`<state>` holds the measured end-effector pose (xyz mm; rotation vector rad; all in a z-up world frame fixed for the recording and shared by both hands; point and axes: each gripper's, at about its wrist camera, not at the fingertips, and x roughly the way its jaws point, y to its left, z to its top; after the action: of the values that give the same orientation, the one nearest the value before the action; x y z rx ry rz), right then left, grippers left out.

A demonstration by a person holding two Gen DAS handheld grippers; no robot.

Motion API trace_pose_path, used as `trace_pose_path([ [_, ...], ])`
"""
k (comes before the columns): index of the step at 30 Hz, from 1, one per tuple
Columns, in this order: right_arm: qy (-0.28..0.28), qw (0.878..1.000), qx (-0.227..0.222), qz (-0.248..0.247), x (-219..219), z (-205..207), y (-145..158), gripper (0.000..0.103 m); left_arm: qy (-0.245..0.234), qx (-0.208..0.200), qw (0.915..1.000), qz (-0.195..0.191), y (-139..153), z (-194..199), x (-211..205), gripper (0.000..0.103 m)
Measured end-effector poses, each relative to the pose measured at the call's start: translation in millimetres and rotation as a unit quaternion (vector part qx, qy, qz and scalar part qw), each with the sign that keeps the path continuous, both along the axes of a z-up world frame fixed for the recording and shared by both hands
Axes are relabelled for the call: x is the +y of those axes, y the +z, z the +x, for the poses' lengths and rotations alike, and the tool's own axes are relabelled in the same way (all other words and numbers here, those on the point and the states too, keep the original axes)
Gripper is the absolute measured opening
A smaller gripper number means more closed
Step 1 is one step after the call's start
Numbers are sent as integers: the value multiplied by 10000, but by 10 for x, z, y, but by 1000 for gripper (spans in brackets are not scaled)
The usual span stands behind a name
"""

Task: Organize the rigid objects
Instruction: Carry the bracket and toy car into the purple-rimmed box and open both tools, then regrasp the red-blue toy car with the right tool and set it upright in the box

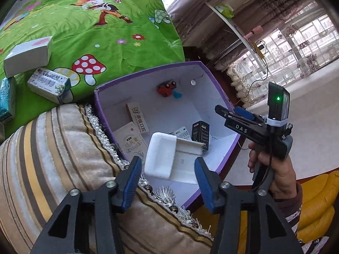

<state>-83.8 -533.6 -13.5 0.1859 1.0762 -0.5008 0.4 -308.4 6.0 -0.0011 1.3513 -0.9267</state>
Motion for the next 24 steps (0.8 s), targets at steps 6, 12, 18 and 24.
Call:
trace_pose_path([
  [6,444,9986,-88,274,64,355,-235,79,144,31,9998,-153,36,52,151,62],
  [12,1419,9886,426,253,221,850,-703,79,354,55,9987,-351,72,137,415,62],
  [18,1730,9805,928,41,225,1135,-864,79,586,-131,9973,-427,158,194,665,62],
  [24,2235,9634,1433,-382,259,1250,-1139,79,960,-208,9937,-547,186,341,998,62],
])
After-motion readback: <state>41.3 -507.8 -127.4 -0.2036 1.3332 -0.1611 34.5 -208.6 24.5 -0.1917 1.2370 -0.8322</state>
